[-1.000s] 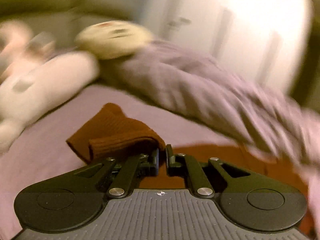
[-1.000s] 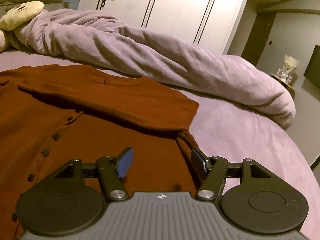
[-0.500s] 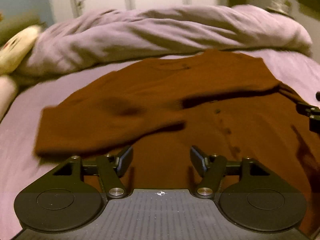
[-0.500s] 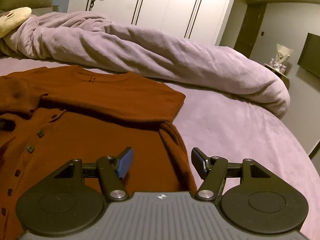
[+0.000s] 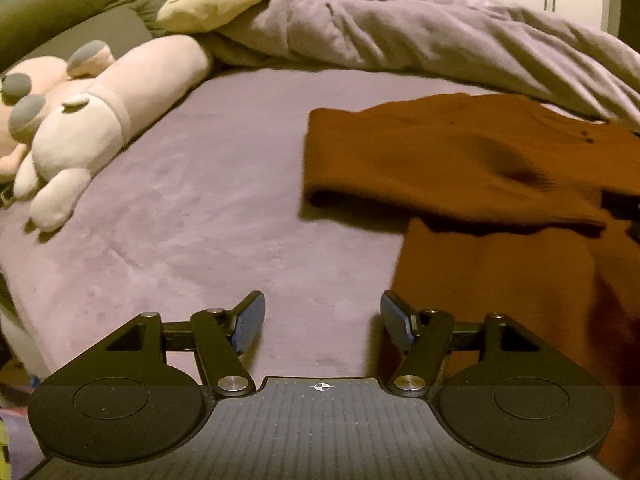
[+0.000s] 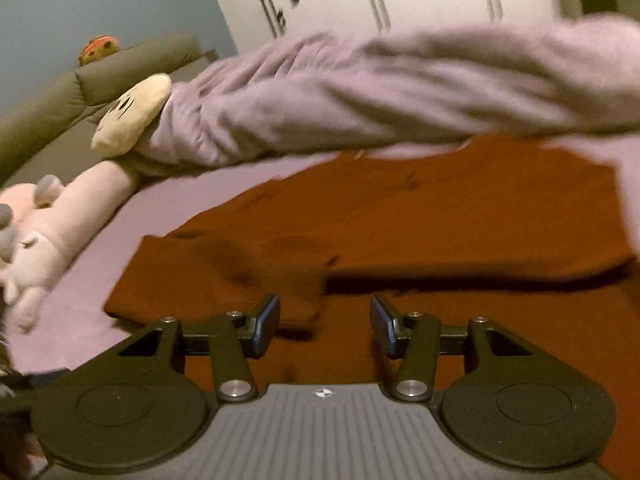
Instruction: Fold small clothes
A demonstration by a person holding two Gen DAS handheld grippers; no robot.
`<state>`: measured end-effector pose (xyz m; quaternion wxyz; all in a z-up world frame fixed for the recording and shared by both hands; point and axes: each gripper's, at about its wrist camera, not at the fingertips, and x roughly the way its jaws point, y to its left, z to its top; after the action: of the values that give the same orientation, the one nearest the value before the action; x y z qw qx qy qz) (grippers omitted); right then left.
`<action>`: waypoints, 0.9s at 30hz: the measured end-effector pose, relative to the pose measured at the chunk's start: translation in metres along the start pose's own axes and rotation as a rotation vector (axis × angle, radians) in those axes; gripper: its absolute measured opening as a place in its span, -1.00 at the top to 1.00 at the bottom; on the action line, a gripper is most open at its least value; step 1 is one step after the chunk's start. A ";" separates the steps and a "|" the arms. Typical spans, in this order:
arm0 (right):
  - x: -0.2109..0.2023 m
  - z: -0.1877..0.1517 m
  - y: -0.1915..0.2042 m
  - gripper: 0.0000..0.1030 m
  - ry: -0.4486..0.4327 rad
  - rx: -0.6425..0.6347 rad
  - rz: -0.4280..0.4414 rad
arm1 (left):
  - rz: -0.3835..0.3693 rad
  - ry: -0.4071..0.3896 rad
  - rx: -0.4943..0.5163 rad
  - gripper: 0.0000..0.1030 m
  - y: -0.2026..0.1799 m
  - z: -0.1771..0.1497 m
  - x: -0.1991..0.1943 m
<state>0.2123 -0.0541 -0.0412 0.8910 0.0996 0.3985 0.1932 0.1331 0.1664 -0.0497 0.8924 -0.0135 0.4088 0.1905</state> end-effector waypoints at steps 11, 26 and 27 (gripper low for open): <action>0.052 -0.001 -0.004 0.61 0.102 0.151 0.118 | 0.012 0.030 -0.010 -0.36 -0.003 0.000 0.008; -0.035 0.049 -0.079 0.89 -0.231 -0.131 -0.387 | -0.046 -0.042 0.038 -0.44 -0.042 0.031 0.003; -0.033 0.050 -0.089 0.89 -0.220 -0.118 -0.405 | -0.054 -0.042 0.044 -0.45 -0.048 0.033 0.003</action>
<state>0.2533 -0.1497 -0.0150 0.9539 -0.0142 0.2991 0.0215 0.1762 0.1290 -0.0363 0.9057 -0.0007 0.3936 0.1574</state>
